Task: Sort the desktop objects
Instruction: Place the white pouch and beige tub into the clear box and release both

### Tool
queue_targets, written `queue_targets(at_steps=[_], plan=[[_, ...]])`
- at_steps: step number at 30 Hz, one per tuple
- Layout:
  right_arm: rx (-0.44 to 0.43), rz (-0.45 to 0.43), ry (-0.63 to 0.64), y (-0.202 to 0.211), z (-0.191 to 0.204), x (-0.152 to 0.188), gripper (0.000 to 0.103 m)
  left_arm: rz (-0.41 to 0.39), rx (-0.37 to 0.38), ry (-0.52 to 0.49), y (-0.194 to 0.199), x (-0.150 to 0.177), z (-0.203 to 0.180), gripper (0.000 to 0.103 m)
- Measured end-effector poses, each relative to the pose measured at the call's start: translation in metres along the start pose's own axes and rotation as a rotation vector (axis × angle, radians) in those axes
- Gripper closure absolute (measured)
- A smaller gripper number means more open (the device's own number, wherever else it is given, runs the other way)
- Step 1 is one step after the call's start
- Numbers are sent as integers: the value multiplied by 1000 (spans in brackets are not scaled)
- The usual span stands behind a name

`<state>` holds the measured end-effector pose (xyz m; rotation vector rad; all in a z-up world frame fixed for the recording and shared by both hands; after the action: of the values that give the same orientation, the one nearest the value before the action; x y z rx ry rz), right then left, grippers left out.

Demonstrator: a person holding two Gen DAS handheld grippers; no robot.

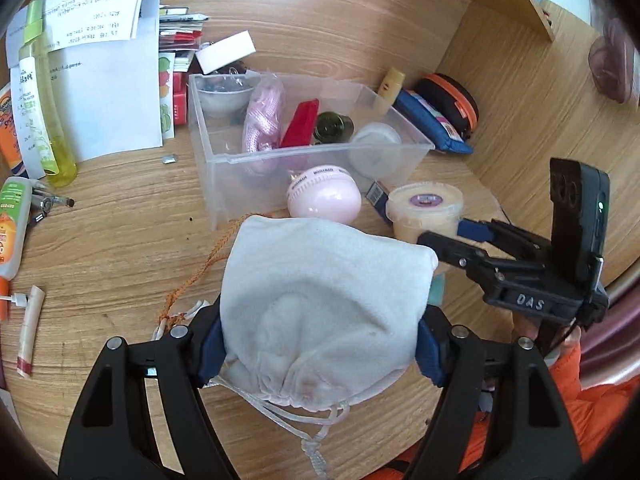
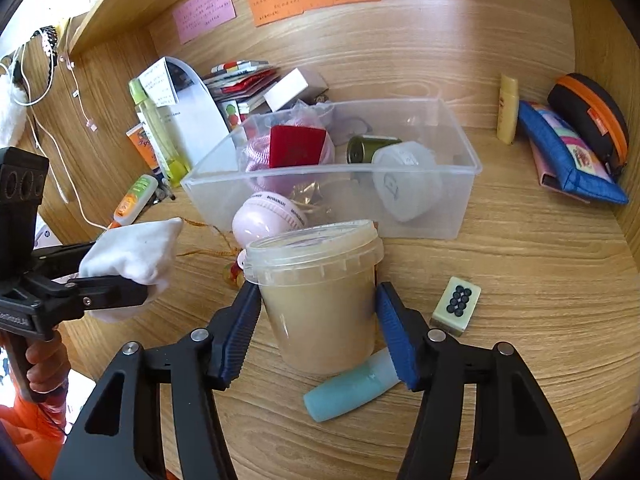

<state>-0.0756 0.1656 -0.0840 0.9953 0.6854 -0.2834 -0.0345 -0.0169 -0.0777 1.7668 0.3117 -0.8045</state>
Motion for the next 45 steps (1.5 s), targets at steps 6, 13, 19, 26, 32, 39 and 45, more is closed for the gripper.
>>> queue_targets(at_steps=[6,13,19,26,32,39,45], plan=[[-10,-28,-14,9,-4,-5,47,39,82,-20,7,6,-15,28],[-20,-72,-12,21,-3,-15,47,69,74,-66,16,9,-30,28],[-31,-99,-8,27,-2,-25,47,-8,-18,-36,27,-9,-12,28],[-39,-156,7,39,1,-46,47,-82,-191,-44,34,-36,8,28],[-47,-192,15,42,2,-68,47,-111,-264,-41,32,-56,20,28],[-58,-214,36,41,5,-90,47,-163,-316,-30,35,-81,33,28],[-55,-226,63,34,8,-110,47,-207,-256,1,36,-108,47,27]])
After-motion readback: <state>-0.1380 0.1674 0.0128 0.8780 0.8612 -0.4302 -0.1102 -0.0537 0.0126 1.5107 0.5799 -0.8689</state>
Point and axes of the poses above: each gripper's, at about its wrist camera, not at the fingertips, and y roughly against the way its jaws point, z to its left, x to its underside, the point moved 5 cm from there along -y, roughly the way its jaws point, and after that the axes turned 12 degrees about -y, right-handed, at the moved point
